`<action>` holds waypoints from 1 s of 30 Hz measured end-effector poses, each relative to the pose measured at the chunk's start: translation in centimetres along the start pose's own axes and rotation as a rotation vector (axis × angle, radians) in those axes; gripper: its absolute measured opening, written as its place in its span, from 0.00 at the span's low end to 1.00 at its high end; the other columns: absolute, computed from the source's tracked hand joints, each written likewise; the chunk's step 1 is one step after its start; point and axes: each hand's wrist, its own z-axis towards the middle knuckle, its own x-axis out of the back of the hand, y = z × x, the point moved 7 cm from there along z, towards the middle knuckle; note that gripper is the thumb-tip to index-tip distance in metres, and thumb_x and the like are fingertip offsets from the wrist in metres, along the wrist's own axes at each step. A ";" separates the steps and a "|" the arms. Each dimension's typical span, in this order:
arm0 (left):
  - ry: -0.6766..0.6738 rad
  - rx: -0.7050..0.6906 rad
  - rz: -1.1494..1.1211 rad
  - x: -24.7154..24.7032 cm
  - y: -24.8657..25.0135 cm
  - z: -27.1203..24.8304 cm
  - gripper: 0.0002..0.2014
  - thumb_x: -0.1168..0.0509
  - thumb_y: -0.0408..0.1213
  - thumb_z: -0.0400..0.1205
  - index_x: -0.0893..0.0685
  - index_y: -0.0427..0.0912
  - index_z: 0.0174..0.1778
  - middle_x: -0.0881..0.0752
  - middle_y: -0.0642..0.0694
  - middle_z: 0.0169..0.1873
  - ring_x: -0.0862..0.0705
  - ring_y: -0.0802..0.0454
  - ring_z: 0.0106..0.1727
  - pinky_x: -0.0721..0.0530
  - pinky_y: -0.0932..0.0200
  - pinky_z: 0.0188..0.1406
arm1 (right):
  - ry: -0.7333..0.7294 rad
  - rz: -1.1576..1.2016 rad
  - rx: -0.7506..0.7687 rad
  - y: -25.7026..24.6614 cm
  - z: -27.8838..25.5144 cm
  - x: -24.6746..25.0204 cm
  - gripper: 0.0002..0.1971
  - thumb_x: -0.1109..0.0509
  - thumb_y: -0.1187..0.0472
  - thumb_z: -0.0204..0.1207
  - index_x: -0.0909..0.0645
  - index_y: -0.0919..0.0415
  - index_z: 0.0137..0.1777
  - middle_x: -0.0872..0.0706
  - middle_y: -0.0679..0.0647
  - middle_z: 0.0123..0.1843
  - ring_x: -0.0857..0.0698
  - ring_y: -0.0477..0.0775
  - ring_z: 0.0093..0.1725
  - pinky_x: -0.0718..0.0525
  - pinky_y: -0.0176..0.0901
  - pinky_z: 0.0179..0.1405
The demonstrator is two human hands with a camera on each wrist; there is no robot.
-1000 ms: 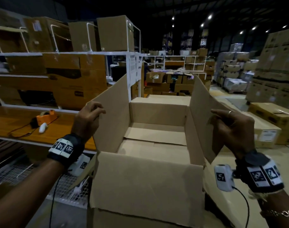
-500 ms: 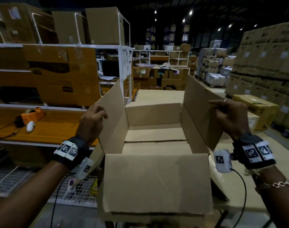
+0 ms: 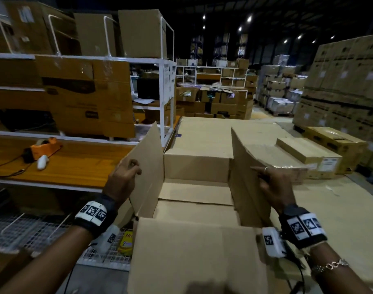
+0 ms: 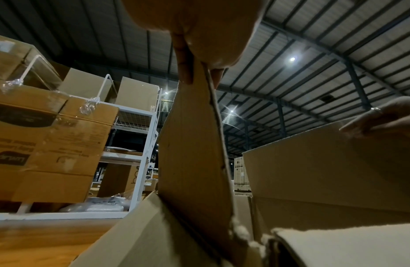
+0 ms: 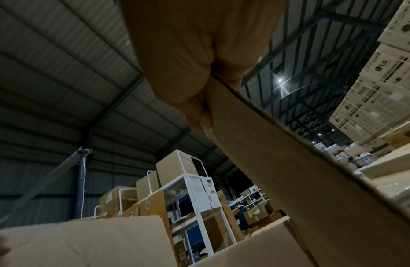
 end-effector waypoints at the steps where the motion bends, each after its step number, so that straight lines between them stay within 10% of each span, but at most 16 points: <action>1: 0.009 0.007 0.010 0.0 -0.1 -0.1 0.15 0.18 0.16 0.63 0.12 0.33 0.39 0.13 0.29 0.48 0.12 0.25 0.46 0.11 0.41 0.29 | -0.013 -0.007 -0.002 0.1 -0.1 -0.6 0.26 0.29 0.82 0.68 0.13 0.62 0.64 0.08 0.62 0.56 0.09 0.61 0.54 0.11 0.53 0.56; 12: -0.004 0.271 0.098 -0.4 -2.1 -1.1 0.17 0.22 0.23 0.69 0.12 0.38 0.53 0.17 0.35 0.59 0.19 0.30 0.57 0.12 0.36 0.44 | 0.070 -0.100 -0.089 1.9 -0.6 1.1 0.21 0.25 0.78 0.71 0.13 0.64 0.64 0.11 0.63 0.61 0.11 0.65 0.58 0.14 0.54 0.61; 19: -0.172 0.401 0.427 0.0 -0.6 -1.2 0.31 0.21 0.49 0.66 0.16 0.54 0.67 0.41 0.39 0.86 0.50 0.32 0.87 0.46 0.27 0.79 | 0.015 -0.416 -0.160 1.3 -2.3 3.9 0.11 0.21 0.68 0.71 0.14 0.65 0.53 0.32 0.63 0.84 0.18 0.70 0.67 0.13 0.60 0.56; 25: -0.413 0.372 0.578 -2.6 1.8 -0.6 0.32 0.32 0.64 0.72 0.22 0.59 0.72 0.45 0.39 0.87 0.58 0.32 0.88 0.55 0.27 0.83 | -0.016 -0.732 -0.051 -1.9 -2.4 3.8 0.28 0.21 0.68 0.66 0.17 0.64 0.68 0.37 0.71 0.85 0.42 0.71 0.86 0.52 0.76 0.84; 30: -0.581 0.341 0.558 -6.1 3.2 -1.2 0.33 0.35 0.62 0.78 0.27 0.55 0.79 0.43 0.38 0.87 0.54 0.32 0.88 0.58 0.27 0.83 | -0.305 -0.553 -0.023 -4.8 -3.0 -1.9 0.20 0.22 0.57 0.73 0.14 0.57 0.65 0.26 0.64 0.80 0.29 0.64 0.81 0.37 0.68 0.82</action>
